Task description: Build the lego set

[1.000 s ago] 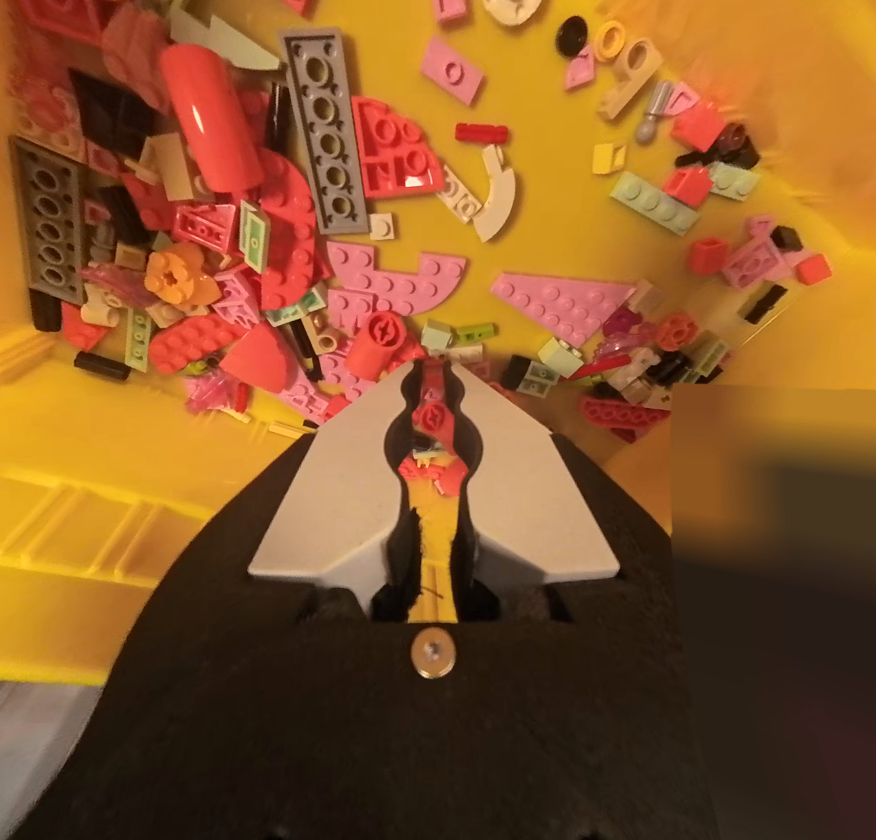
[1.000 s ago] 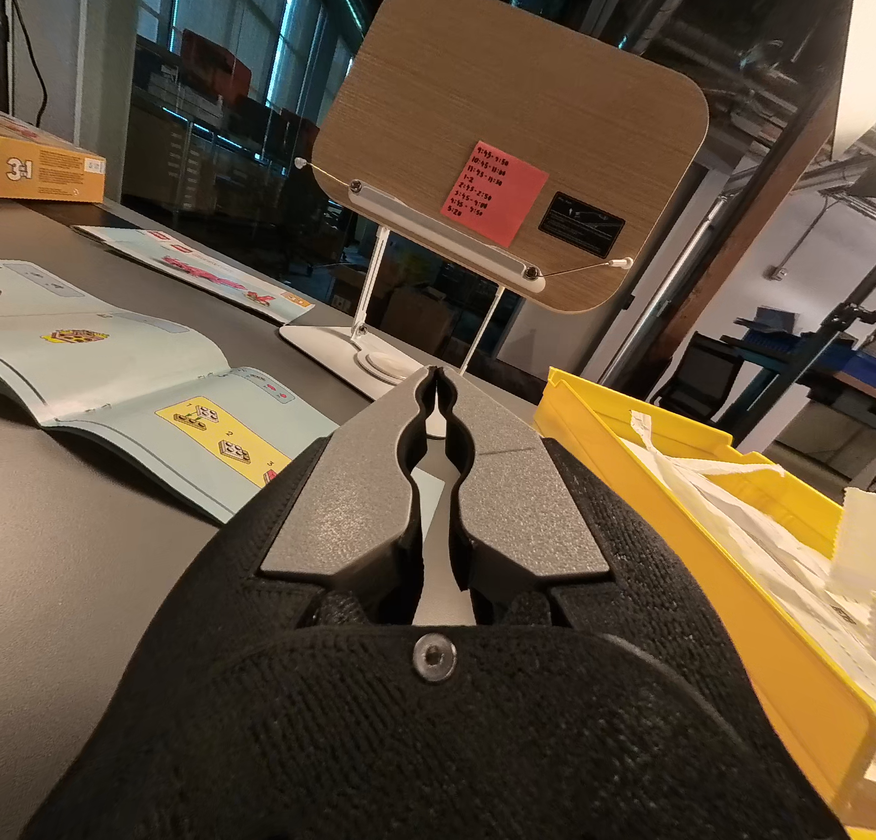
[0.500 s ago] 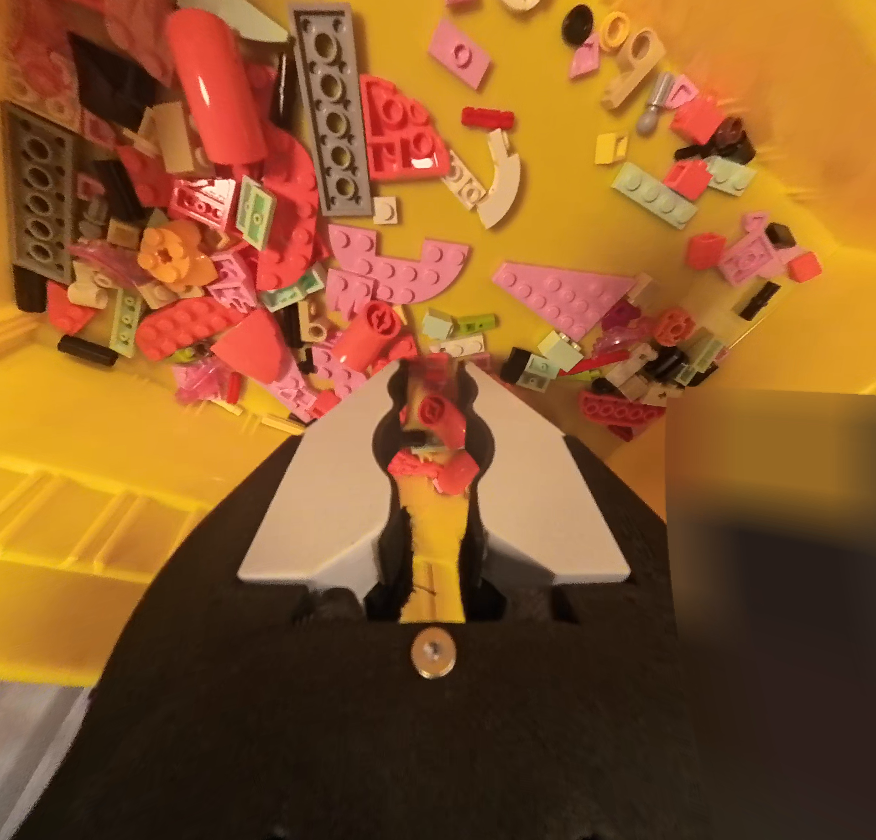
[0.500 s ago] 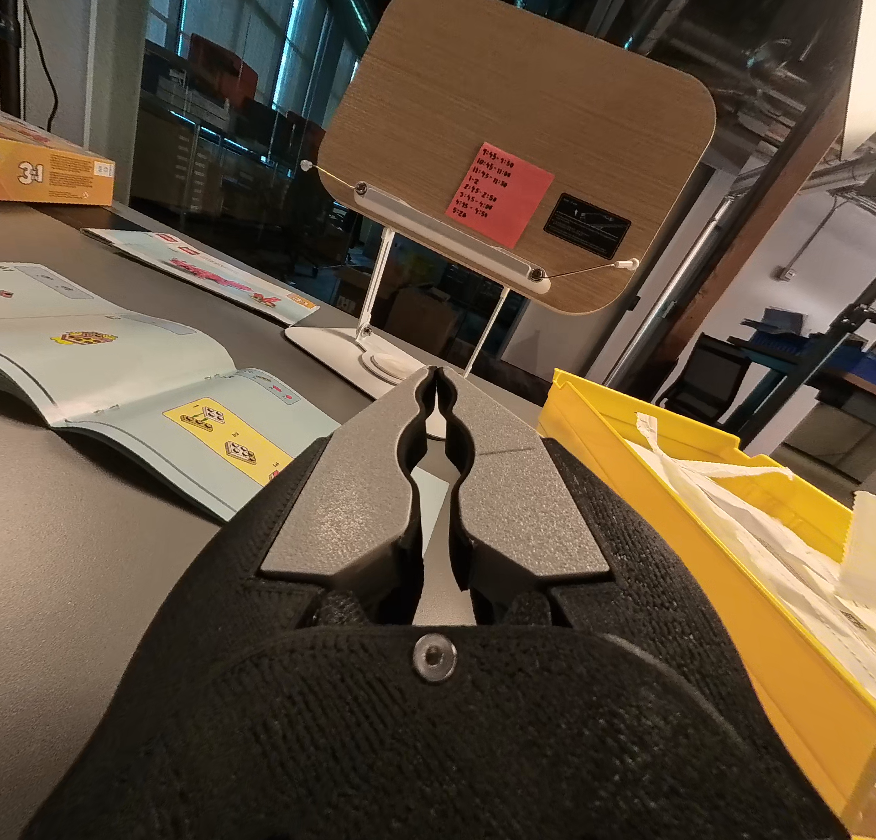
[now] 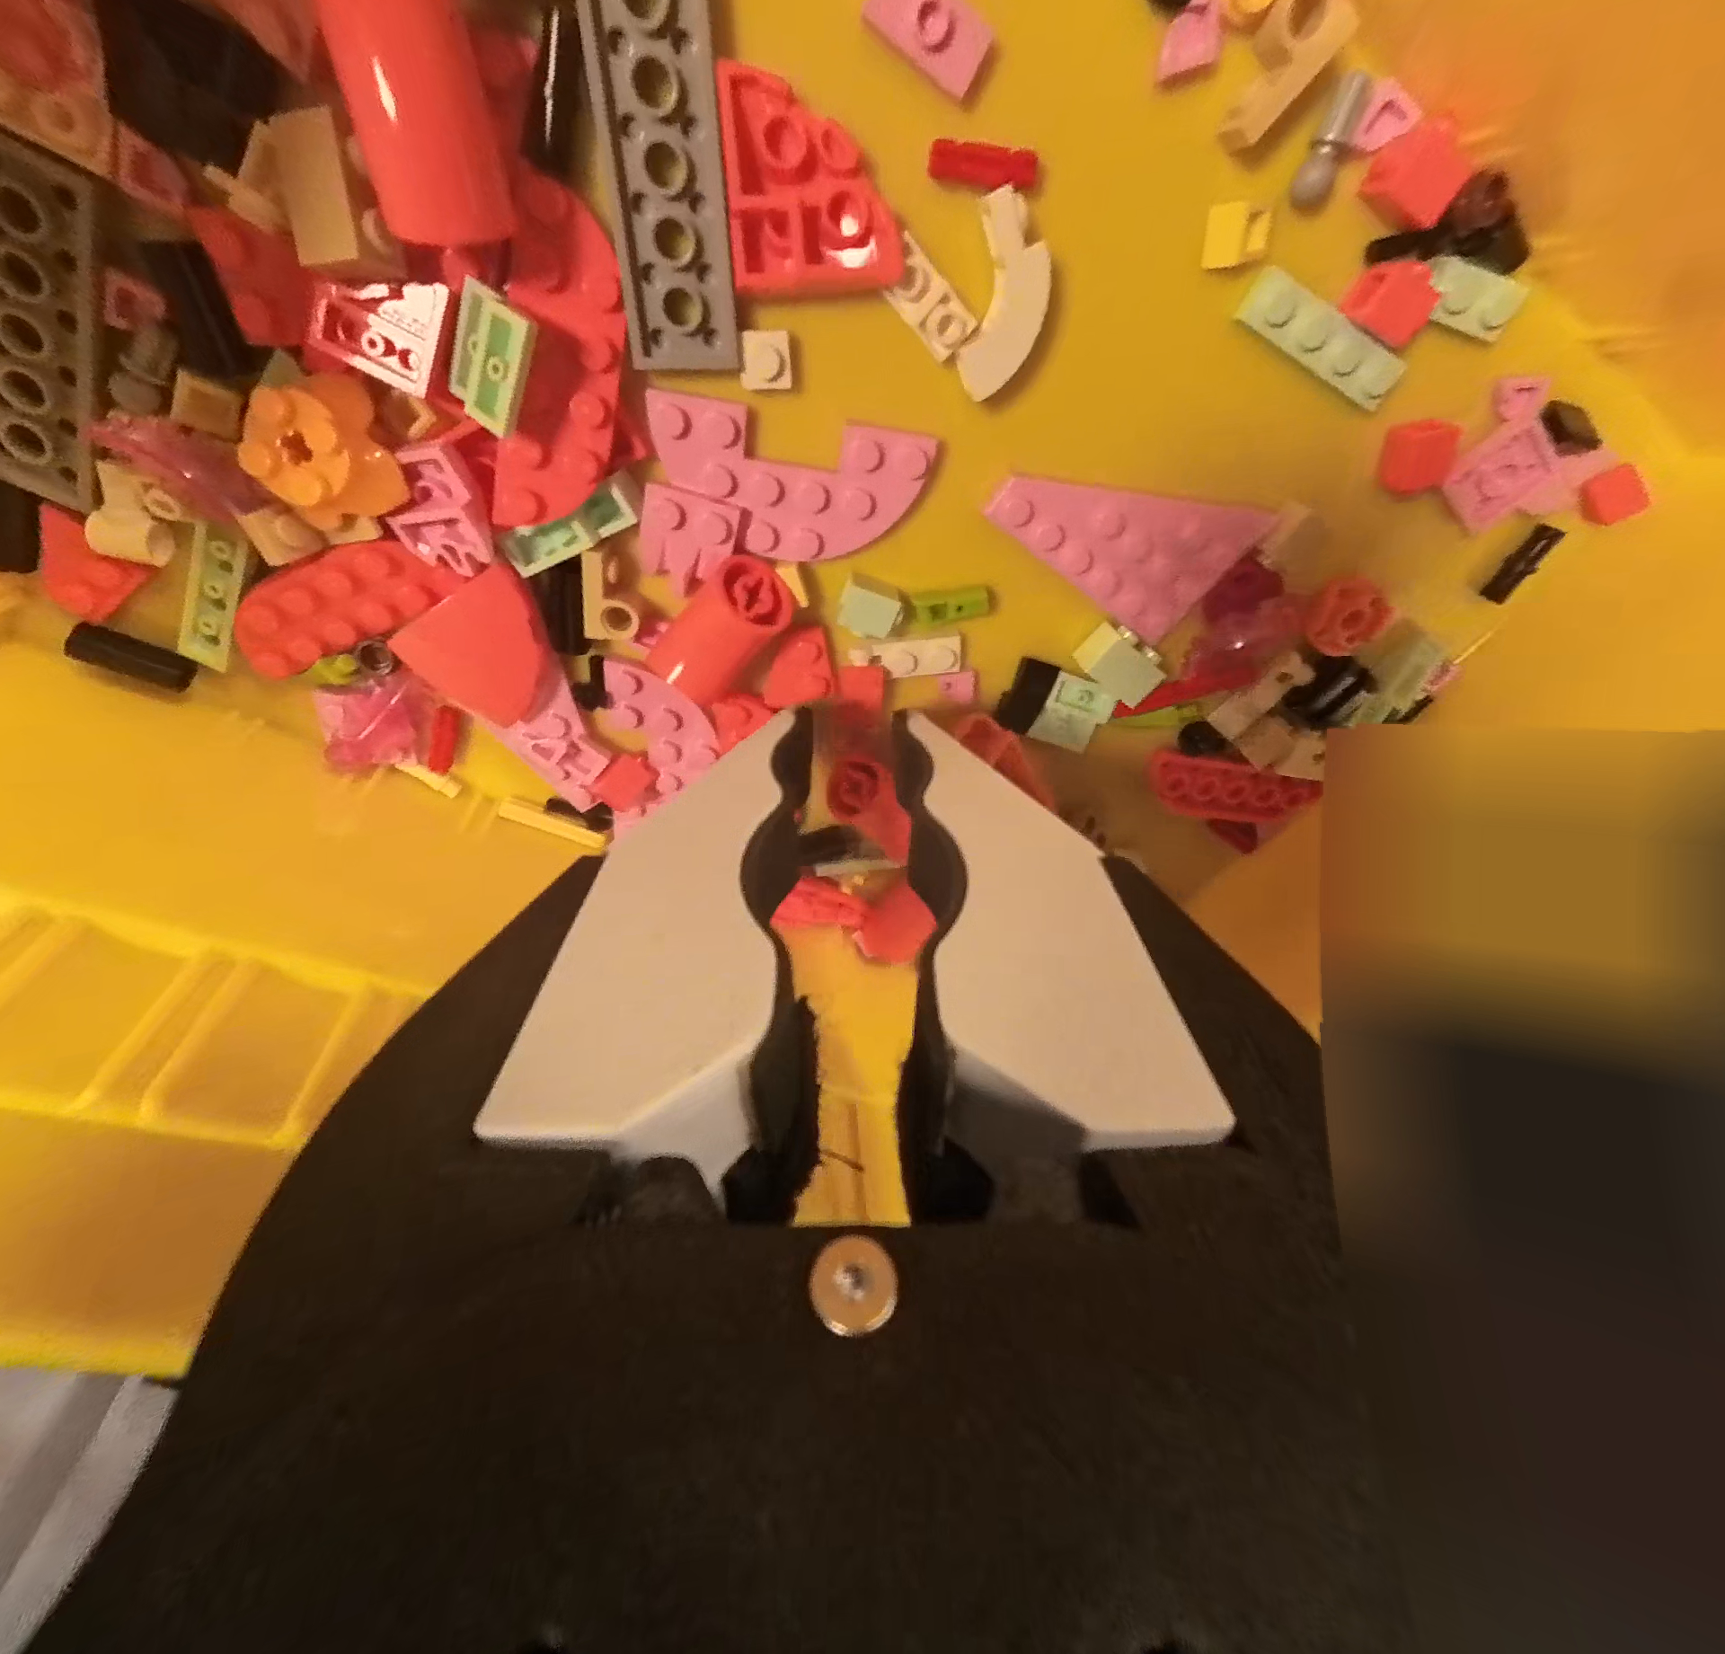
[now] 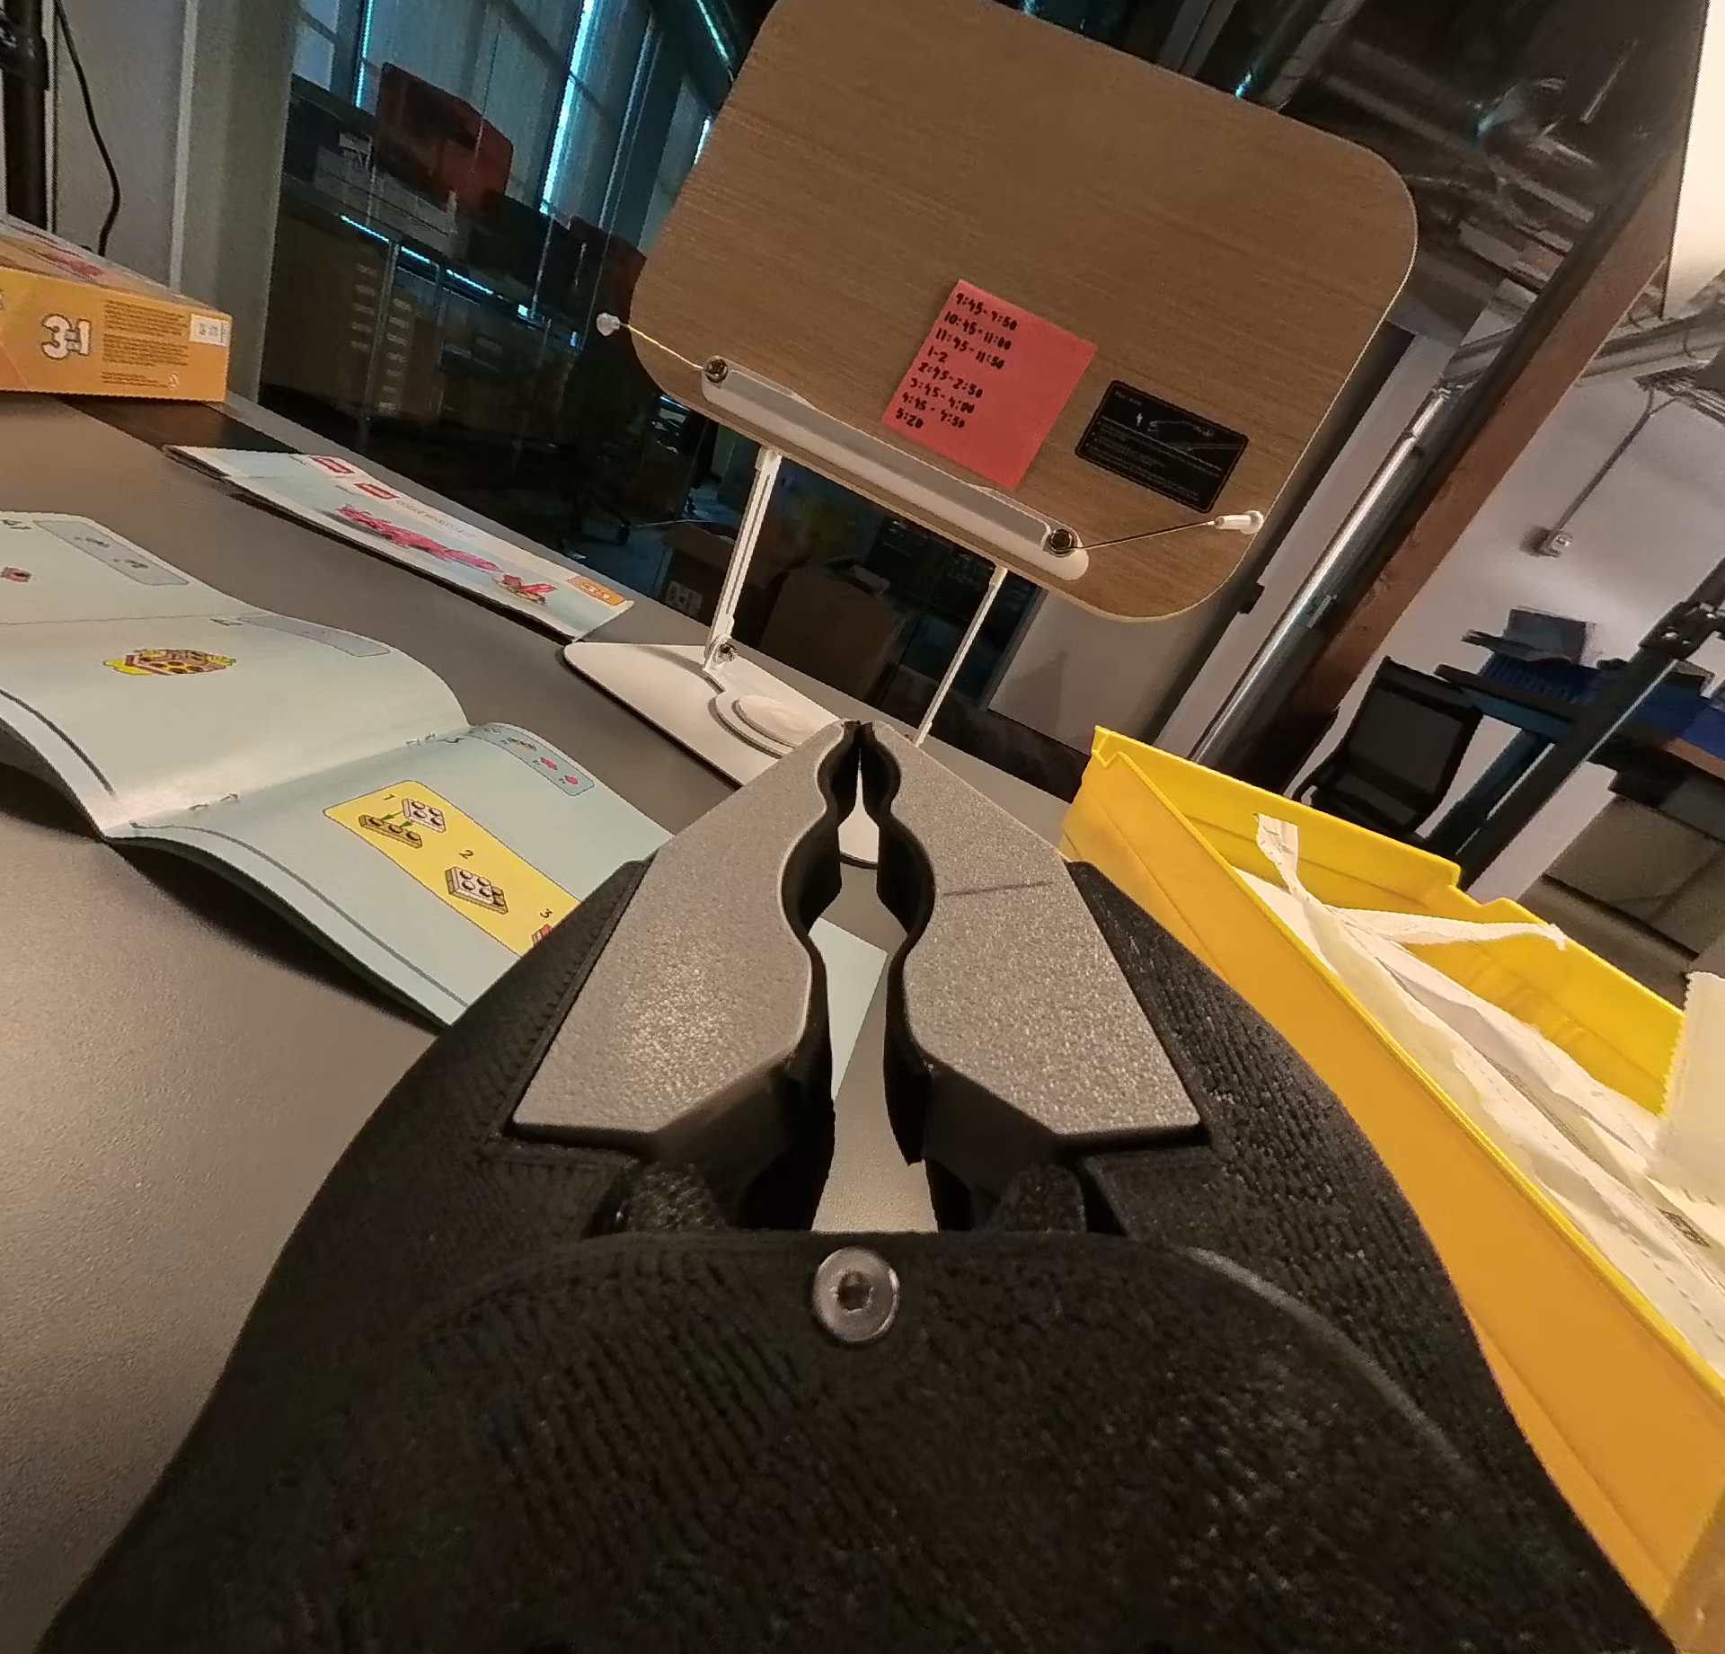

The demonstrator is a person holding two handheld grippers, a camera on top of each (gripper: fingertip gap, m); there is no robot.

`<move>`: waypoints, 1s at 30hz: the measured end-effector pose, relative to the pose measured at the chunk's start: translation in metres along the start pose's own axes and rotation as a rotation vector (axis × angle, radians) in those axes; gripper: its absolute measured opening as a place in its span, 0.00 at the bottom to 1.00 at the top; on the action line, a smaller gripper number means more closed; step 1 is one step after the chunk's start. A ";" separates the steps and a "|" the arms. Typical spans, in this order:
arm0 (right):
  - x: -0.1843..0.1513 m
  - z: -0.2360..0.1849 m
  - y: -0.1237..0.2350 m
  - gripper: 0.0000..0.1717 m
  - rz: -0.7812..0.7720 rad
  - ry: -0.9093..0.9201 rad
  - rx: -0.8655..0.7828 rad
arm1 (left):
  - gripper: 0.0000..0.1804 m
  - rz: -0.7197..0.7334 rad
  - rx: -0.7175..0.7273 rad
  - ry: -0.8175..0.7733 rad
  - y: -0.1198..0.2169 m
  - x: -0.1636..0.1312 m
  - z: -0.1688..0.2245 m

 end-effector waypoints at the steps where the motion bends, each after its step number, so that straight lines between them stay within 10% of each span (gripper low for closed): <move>1: 0.000 0.000 0.000 0.00 0.000 0.000 0.000 | 0.08 -0.006 -0.007 0.001 -0.002 -0.001 0.000; 12: 0.000 0.000 0.000 0.00 0.001 -0.006 -0.006 | 0.03 0.106 0.006 -0.014 0.007 0.006 0.000; 19: 0.000 0.002 0.000 0.00 0.000 -0.003 -0.031 | 0.03 0.704 0.114 -0.127 0.094 0.014 0.070; 30: 0.003 0.007 0.007 0.00 0.022 -0.028 -0.070 | 0.03 0.919 -0.738 -0.396 0.047 0.065 0.269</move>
Point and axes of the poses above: each gripper's, where its closed fingertips meet, y back along the fingers, x out of its top, z = x × y across the jaws, the point moved 7 cm from there along y, back along the fingers, and after that the axes turned 11 degrees about z, right-handed, at the moved point
